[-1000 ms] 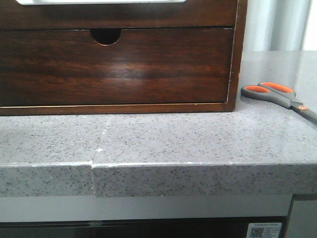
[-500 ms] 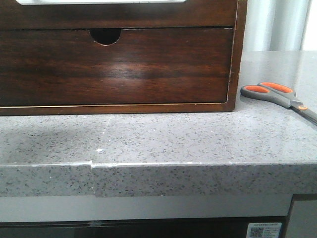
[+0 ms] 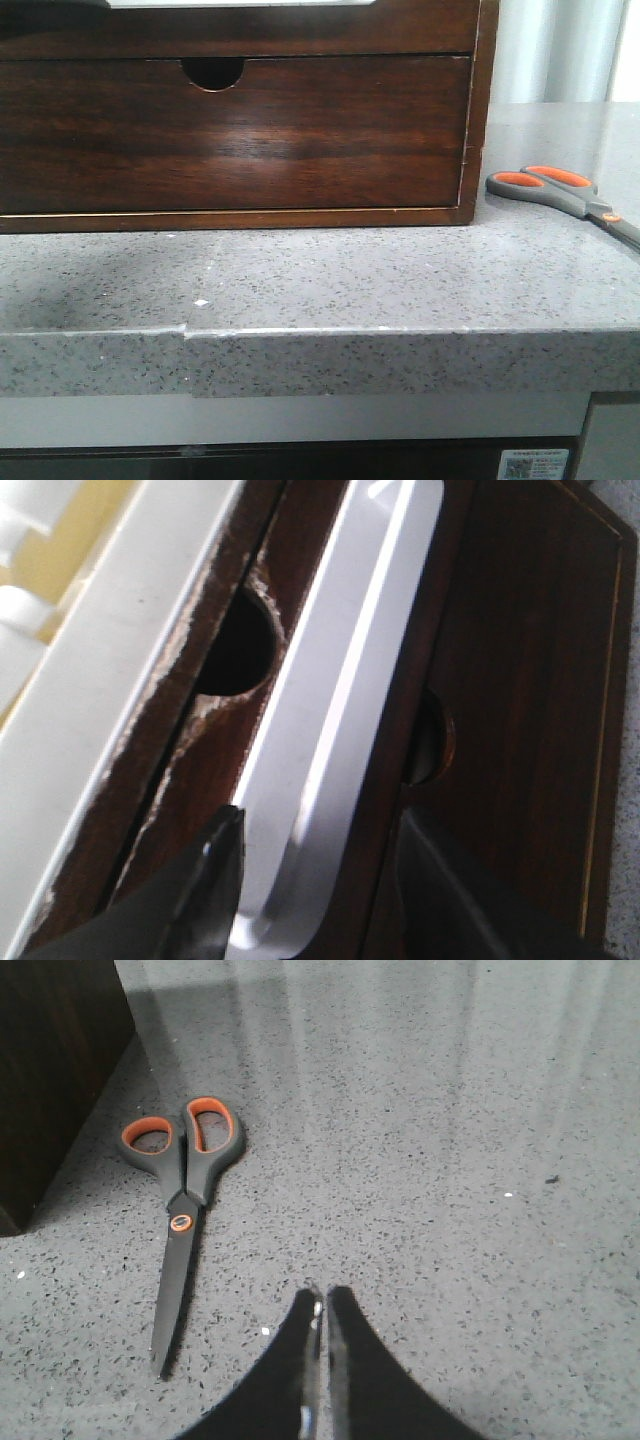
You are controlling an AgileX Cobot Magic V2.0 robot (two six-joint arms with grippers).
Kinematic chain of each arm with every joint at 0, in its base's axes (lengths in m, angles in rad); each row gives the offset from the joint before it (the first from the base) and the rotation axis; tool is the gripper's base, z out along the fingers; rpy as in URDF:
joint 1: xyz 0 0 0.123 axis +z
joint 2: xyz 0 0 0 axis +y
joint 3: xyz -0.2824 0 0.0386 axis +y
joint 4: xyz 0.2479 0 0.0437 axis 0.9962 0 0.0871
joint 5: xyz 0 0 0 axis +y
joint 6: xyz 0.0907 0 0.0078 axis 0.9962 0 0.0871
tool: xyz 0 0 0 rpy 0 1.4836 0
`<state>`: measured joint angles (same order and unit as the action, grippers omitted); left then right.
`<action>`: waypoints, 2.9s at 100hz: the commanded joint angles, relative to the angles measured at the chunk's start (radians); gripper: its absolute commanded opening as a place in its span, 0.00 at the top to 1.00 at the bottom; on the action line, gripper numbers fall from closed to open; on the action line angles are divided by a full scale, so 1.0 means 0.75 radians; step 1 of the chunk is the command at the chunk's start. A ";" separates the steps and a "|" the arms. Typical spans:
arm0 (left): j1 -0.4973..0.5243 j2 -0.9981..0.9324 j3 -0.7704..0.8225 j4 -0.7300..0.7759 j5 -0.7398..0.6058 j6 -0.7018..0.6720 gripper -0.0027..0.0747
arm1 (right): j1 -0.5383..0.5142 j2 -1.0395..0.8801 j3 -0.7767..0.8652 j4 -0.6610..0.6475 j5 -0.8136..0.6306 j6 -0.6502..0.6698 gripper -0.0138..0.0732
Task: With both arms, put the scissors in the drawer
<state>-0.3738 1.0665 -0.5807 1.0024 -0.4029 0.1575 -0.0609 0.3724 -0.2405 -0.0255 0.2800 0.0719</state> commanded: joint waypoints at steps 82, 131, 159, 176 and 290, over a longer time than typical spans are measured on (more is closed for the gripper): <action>-0.012 0.044 -0.107 0.196 -0.082 -0.006 0.99 | -0.004 0.020 -0.046 -0.003 -0.093 -0.010 0.89; -0.012 -0.014 -0.105 0.196 -0.100 -0.123 0.99 | -0.004 0.020 -0.046 -0.003 -0.092 -0.010 0.89; -0.012 -0.118 -0.060 0.196 -0.159 -0.133 0.99 | 0.001 0.020 -0.046 -0.003 -0.089 -0.010 0.89; -0.012 -0.193 0.016 0.196 -0.214 -0.136 0.99 | 0.025 0.020 -0.046 -0.003 -0.089 -0.010 0.89; -0.012 -0.552 0.221 0.264 -0.420 -0.242 0.98 | 0.024 0.020 -0.046 -0.003 -0.083 -0.010 0.89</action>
<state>-0.3738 0.6699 -0.3736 1.3261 -0.5810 0.0354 -0.0441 0.3724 -0.2405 -0.0255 0.2881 0.0719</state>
